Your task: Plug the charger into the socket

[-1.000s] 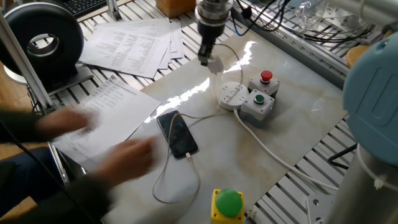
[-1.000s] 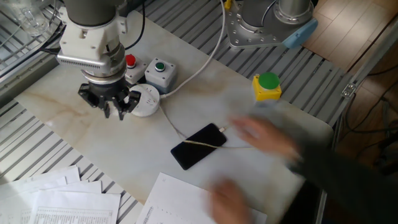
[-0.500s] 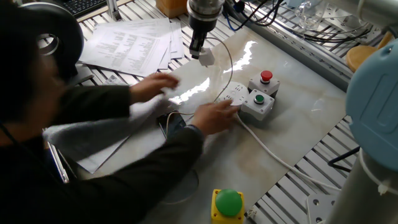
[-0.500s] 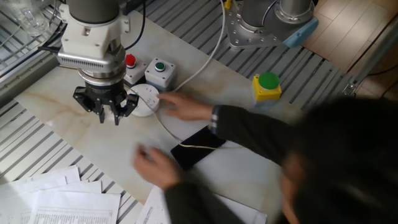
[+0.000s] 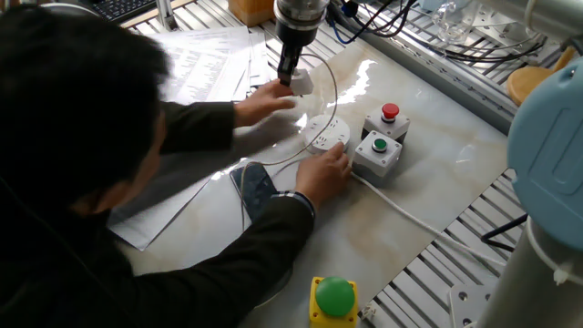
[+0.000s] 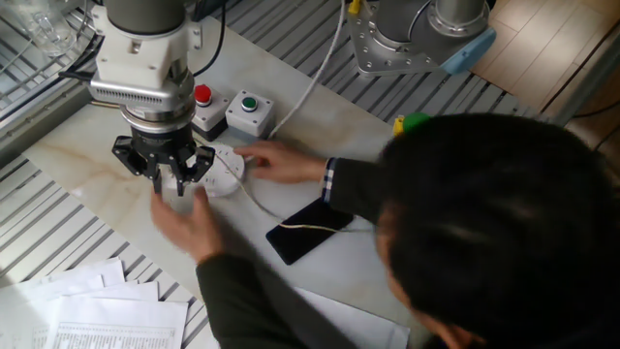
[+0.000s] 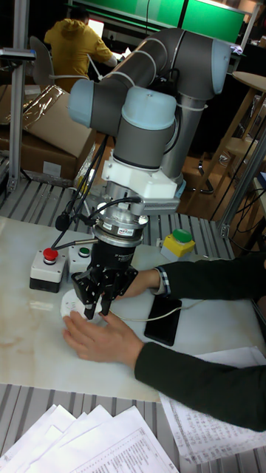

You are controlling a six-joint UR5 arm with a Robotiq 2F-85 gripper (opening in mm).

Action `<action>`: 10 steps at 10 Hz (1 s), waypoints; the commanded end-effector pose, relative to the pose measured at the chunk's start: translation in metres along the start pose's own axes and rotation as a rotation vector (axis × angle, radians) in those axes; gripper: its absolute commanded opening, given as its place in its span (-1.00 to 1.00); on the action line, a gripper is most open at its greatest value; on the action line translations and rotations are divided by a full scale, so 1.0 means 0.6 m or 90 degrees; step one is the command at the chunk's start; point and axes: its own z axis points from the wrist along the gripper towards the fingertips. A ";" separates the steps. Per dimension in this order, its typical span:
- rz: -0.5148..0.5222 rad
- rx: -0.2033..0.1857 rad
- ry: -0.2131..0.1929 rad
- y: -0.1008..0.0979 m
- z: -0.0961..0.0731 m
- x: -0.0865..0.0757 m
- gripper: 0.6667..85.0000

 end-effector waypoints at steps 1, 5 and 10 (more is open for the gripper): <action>0.007 -0.010 -0.011 0.003 0.000 -0.006 -0.99; 0.010 -0.004 0.038 -0.002 0.001 0.023 -0.97; -0.026 -0.038 0.019 0.016 0.003 0.017 0.16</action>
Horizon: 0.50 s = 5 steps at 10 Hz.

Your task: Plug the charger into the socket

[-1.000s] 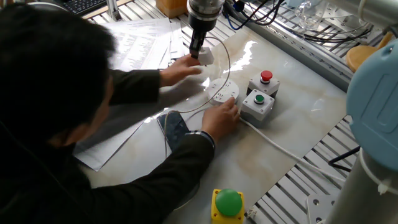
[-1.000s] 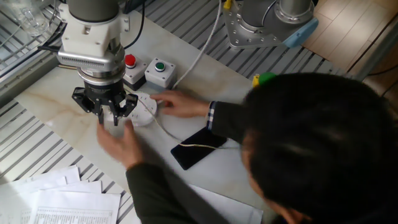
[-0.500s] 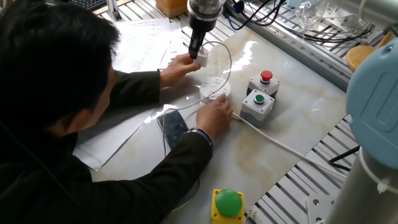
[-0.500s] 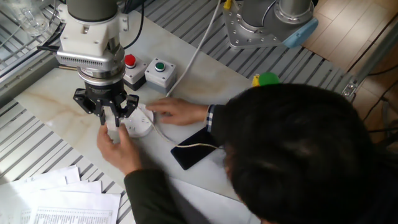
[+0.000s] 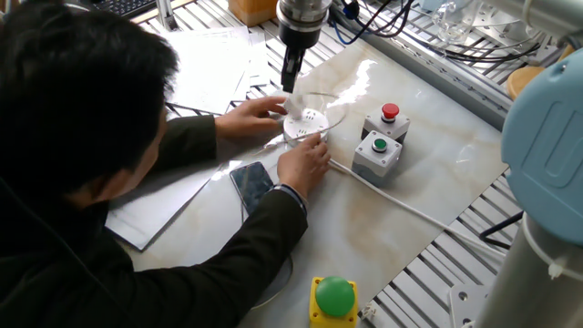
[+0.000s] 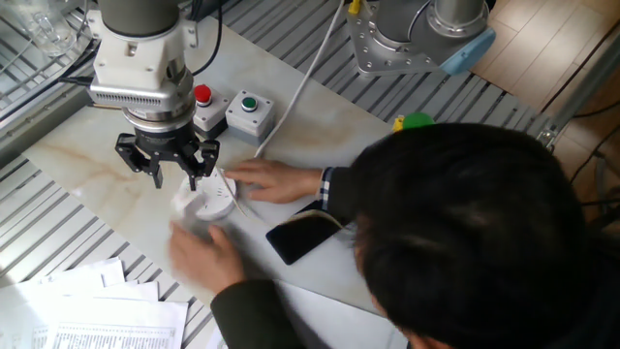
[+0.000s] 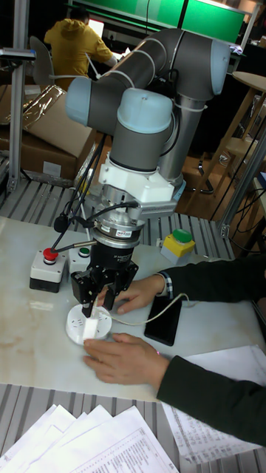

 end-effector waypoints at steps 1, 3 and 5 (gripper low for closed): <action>-0.007 -0.004 -0.008 -0.001 -0.001 -0.004 0.10; -0.007 0.000 -0.009 -0.004 -0.001 -0.004 0.04; -0.007 0.005 -0.010 -0.007 -0.001 -0.005 0.02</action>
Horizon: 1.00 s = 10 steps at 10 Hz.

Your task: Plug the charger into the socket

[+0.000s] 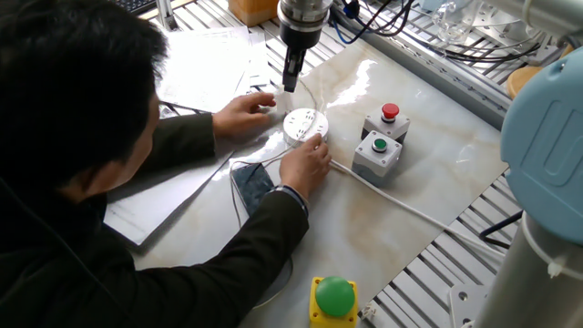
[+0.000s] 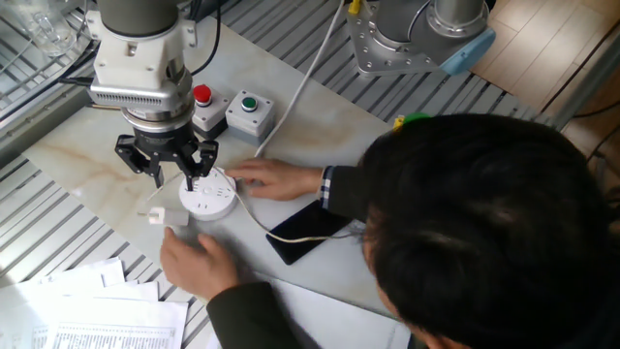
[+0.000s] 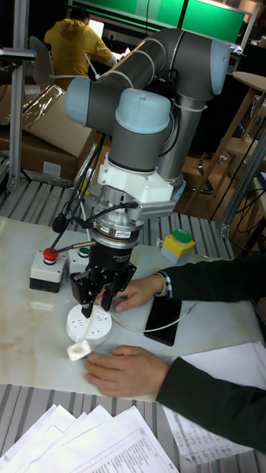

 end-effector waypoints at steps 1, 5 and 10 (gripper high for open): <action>0.002 0.001 -0.007 -0.003 -0.002 -0.003 0.02; 0.000 0.005 -0.008 -0.003 -0.005 -0.006 0.01; -0.003 0.015 -0.003 -0.011 -0.006 -0.002 -0.05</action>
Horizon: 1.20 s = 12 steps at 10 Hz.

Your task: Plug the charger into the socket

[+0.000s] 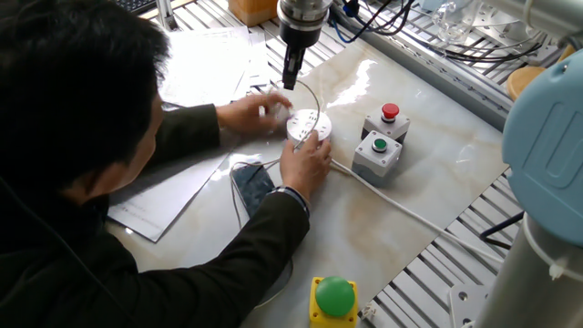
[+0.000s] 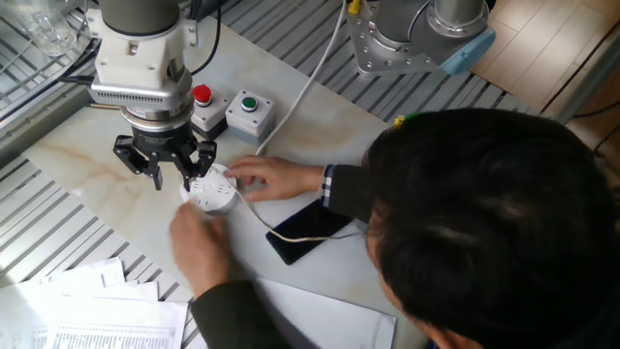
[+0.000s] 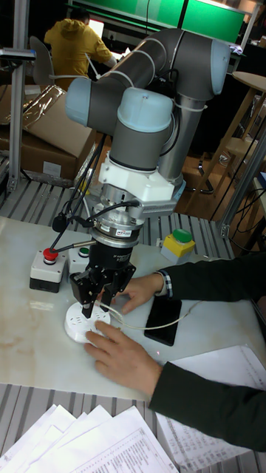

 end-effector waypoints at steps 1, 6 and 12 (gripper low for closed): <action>0.003 0.000 -0.006 -0.003 -0.003 -0.001 -0.07; -0.001 0.001 -0.011 -0.009 0.000 0.003 -0.08; -0.008 0.005 -0.012 -0.014 0.000 0.004 -0.08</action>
